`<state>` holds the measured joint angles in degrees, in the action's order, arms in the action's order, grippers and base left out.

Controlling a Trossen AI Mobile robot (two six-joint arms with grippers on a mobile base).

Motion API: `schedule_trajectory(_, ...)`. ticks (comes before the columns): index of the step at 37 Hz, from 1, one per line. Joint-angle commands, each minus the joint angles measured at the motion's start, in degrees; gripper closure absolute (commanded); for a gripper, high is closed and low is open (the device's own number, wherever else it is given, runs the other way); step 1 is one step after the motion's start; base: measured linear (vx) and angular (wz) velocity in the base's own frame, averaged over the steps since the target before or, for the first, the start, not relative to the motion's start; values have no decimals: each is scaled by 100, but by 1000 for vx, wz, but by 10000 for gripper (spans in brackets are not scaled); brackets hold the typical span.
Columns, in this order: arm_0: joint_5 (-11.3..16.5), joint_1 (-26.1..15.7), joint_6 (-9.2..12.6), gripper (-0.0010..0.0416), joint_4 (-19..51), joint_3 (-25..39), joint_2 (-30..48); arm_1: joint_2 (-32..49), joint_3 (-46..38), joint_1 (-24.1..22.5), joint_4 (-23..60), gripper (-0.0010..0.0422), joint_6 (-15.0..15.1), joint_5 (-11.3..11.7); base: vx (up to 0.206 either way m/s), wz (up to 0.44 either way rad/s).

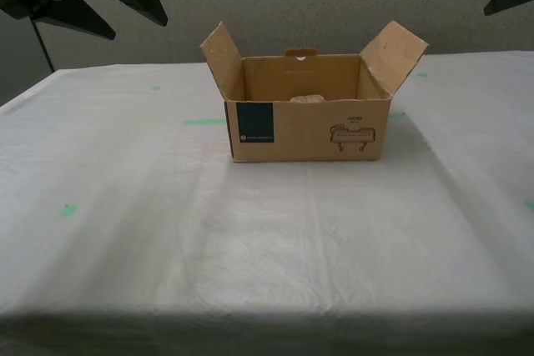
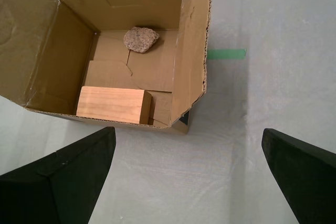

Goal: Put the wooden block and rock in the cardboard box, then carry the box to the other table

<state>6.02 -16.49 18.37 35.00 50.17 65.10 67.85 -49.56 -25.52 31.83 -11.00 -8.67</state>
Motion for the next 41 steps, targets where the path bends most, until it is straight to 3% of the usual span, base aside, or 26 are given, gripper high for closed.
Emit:
schedule_trajectory(1, -9, -7, 4, 18, -11, 2, -4, 0, -4, -2, -11, 23, 11, 4, 0, 0)
schedule_trajectory(41, -11, -4, 4, 18, -13, 2, -4, 2, -4, -2, -11, 23, 11, 4, 0, 0)
